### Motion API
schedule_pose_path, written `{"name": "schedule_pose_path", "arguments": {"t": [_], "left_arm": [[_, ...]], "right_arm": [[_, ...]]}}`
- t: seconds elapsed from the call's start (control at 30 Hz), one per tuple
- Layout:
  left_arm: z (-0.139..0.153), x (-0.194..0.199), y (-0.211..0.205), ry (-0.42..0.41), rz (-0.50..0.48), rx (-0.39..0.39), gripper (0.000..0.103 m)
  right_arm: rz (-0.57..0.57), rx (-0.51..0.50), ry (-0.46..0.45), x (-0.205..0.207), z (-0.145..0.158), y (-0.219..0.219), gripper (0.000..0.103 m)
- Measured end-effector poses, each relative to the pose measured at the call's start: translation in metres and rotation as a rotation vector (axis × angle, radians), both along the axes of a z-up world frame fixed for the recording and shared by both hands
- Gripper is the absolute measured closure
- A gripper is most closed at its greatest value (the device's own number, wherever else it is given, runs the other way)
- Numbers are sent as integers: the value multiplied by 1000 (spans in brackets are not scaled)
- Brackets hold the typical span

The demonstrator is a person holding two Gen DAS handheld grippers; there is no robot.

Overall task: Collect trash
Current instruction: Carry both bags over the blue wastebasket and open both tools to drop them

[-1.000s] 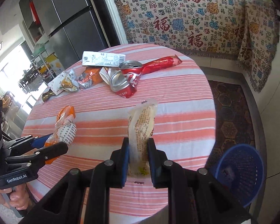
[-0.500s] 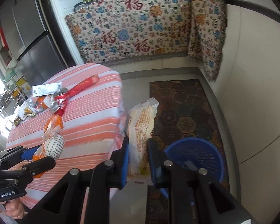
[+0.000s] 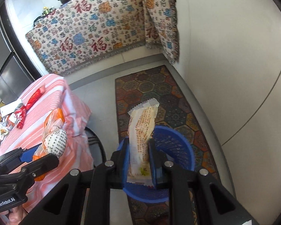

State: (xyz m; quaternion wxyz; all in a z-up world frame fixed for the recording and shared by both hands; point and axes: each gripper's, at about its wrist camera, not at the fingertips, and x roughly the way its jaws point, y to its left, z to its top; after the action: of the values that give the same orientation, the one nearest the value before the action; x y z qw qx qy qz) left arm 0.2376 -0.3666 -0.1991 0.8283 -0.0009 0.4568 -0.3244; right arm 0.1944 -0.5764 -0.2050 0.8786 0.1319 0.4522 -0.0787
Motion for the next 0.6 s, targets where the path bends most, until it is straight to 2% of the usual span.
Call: {"name": "schedule_pose_path", "arguments": {"t": [0.27, 0.6], "left_arm": [[-31, 6, -33, 30, -31, 33, 58], [-48, 14, -48, 63, -40, 28, 58]], "right_arm": [[-19, -8, 26, 4, -15, -23, 84], [-33, 20, 70, 13, -31, -34, 84]]}}
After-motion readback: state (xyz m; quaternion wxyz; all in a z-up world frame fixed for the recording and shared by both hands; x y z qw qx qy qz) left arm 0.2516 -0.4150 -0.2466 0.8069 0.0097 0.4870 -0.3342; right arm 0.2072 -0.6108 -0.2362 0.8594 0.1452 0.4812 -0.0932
